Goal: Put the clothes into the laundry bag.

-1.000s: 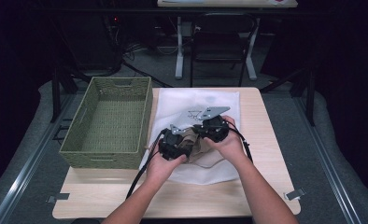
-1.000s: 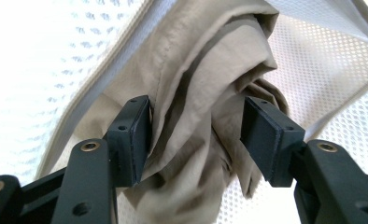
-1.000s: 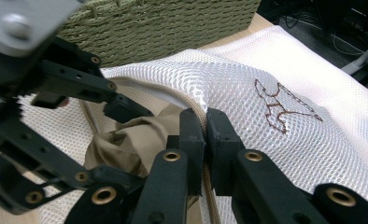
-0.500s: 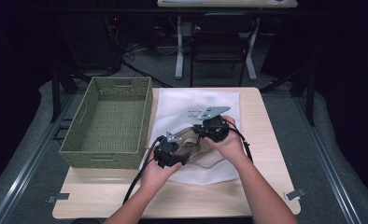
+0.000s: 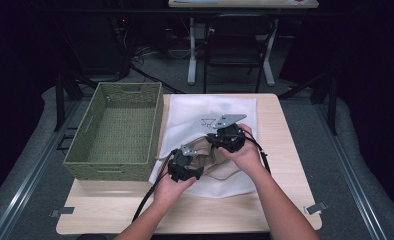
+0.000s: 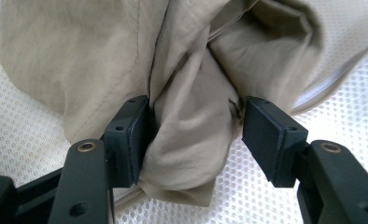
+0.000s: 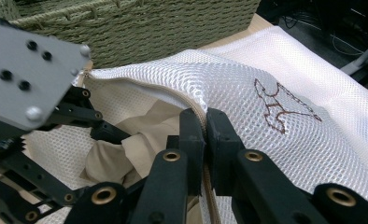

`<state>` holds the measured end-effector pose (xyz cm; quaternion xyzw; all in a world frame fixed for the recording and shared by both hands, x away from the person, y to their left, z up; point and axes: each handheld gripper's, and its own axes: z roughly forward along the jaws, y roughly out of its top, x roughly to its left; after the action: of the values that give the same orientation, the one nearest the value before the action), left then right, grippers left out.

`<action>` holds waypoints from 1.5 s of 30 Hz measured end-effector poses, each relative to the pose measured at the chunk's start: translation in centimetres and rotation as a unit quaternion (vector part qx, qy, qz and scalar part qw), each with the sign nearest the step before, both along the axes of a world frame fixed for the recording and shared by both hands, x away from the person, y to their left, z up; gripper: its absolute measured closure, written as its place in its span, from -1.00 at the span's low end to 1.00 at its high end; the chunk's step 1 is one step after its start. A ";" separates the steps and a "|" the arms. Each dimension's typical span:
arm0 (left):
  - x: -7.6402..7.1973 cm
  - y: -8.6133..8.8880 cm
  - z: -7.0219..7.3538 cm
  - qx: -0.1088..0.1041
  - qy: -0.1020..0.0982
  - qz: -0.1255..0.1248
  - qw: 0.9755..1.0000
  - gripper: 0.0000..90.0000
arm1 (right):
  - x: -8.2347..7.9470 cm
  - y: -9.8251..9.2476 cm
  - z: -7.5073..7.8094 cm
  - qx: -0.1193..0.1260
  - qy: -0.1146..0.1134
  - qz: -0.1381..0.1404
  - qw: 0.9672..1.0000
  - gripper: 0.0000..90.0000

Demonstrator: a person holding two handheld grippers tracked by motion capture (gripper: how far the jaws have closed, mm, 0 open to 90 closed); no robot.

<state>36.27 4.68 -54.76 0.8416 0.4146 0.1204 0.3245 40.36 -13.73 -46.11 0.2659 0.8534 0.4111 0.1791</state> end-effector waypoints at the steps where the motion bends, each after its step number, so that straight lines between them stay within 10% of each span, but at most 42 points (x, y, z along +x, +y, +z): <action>1: 0.0 -0.1 -0.1 0.004 -0.001 -0.001 1.000 -0.08 | 0.0 0.0 0.0 0.000 0.000 0.000 1.000 0.91; 45: 1.0 -0.1 -1.3 -0.022 0.027 -0.005 0.999 0.66 | -0.1 0.2 -0.1 -0.005 -0.001 0.002 1.000 0.91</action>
<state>37.23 4.62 -56.05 0.8392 0.4217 0.0866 0.3323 40.24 -13.50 -46.16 0.2632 0.8554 0.4078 0.1807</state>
